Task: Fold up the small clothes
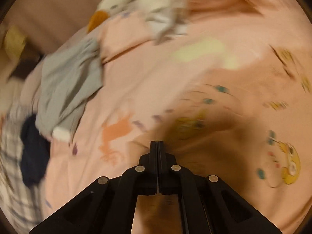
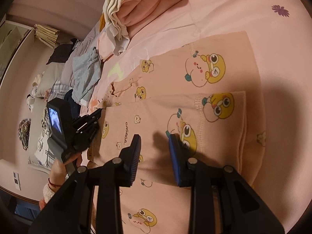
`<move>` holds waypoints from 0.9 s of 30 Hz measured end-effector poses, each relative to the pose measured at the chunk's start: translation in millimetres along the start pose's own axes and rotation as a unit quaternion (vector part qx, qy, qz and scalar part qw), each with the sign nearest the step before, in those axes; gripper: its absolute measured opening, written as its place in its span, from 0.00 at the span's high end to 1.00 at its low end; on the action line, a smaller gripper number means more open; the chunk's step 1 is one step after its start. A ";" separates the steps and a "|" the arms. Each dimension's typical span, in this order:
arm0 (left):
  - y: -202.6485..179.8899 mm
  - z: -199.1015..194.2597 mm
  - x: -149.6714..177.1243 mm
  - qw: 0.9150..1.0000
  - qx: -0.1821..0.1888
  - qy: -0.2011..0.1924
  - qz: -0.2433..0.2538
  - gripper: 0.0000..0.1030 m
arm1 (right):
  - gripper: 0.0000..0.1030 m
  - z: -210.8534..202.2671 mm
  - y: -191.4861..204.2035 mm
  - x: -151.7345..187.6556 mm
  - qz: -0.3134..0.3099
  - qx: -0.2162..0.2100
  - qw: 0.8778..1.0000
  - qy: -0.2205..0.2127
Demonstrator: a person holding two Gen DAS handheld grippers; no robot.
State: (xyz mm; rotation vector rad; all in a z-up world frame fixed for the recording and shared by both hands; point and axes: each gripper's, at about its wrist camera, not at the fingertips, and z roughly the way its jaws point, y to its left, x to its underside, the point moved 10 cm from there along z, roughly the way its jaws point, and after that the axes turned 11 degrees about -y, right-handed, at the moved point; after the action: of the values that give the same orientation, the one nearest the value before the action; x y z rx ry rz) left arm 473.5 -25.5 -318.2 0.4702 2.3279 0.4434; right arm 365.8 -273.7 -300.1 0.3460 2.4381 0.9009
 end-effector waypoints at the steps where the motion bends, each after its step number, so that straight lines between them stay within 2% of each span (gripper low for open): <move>1: 7.7 1.3 1.4 1.000 -0.012 0.005 -0.011 0.98 | 0.72 0.1 0.4 0.2 -0.002 0.002 1.000 0.000; 3: 24.9 -3.5 2.2 0.999 -0.023 0.003 -0.034 0.98 | 0.72 -1.6 0.8 -0.2 -0.003 0.003 1.000 0.000; 5: 34.7 -25.9 -2.8 0.998 -0.019 -0.024 -0.057 0.98 | 0.69 -8.5 2.5 -3.2 0.000 0.007 1.000 -0.009; 6: 35.6 -45.3 -7.8 0.995 0.004 -0.055 -0.077 0.98 | 0.67 -12.7 4.9 -5.6 -0.004 0.009 1.000 -0.018; 8: 25.8 -67.1 -8.4 0.991 0.058 -0.072 -0.096 0.97 | 0.67 -23.4 14.2 -10.5 -0.023 0.011 0.999 -0.042; 10: 6.1 -70.0 5.2 0.989 0.100 -0.050 -0.101 0.97 | 0.67 -28.4 29.3 -9.6 -0.057 0.000 0.997 -0.051; 11: -5.0 -62.1 10.0 0.988 0.109 -0.031 -0.104 0.97 | 0.67 -27.0 31.0 -7.7 -0.066 0.003 0.997 -0.049; 12: -12.3 -54.9 26.0 0.987 0.115 -0.003 -0.108 0.97 | 0.69 -21.5 26.4 -3.6 -0.081 0.028 0.996 -0.038; 13: -16.4 -45.4 41.8 0.987 0.110 0.017 -0.112 0.97 | 0.69 -13.5 10.9 3.3 -0.090 0.082 0.992 -0.014; 14: -13.1 -46.4 44.7 0.989 0.097 -0.010 -0.115 0.97 | 0.82 -9.4 -1.6 8.4 -0.088 0.117 0.989 0.003; 15: -9.2 -49.9 46.9 0.990 0.084 -0.032 -0.106 0.97 | 0.87 -7.5 -11.4 11.1 -0.078 0.129 0.989 0.009; 16: -5.0 -53.2 53.0 0.993 0.064 -0.035 -0.089 0.97 | 0.88 -13.0 -14.3 10.7 -0.062 0.110 0.992 -0.001; 17: 3.9 -55.9 61.6 0.996 0.037 -0.029 -0.077 0.97 | 0.89 -18.8 -19.3 15.4 -0.039 0.100 0.994 0.006; 19: 27.4 -57.7 81.0 0.998 -0.010 0.002 -0.065 0.97 | 0.93 -32.6 -28.4 25.4 -0.005 0.090 0.996 0.014; 20: 41.6 -63.6 93.1 0.997 -0.017 0.022 -0.076 0.97 | 0.94 -45.6 -32.9 33.8 0.010 0.086 0.996 0.017; 21: 50.5 -72.3 100.5 0.995 -0.007 0.026 -0.096 0.97 | 0.89 -54.5 -36.9 42.9 0.018 0.098 0.995 0.026; 22: 58.6 -88.4 108.9 0.991 0.020 0.019 -0.131 0.96 | 0.89 -65.9 -43.2 52.4 0.021 0.128 0.991 0.032; 24: 66.0 -119.3 123.4 0.983 0.059 0.010 -0.171 0.86 | 0.81 -92.9 -43.0 64.2 0.006 0.162 0.987 0.021; 25: 63.0 -139.3 134.1 0.981 0.077 0.011 -0.180 0.68 | 0.62 -106.8 -40.1 71.0 -0.005 0.182 0.983 0.022; 26: 54.4 -156.0 144.2 0.980 0.087 0.012 -0.180 0.45 | 0.42 -121.7 -37.8 78.6 -0.014 0.204 0.979 0.020; 27: 48.5 -164.5 149.2 0.979 0.096 0.008 -0.180 0.38 | 0.38 -137.5 -33.8 87.5 -0.022 0.222 0.975 0.009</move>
State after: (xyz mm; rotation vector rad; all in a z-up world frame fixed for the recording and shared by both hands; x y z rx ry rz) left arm 266.3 54.4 -269.6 0.1251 2.4146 0.0501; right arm 215.6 -337.0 -266.5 0.4373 2.6395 0.3306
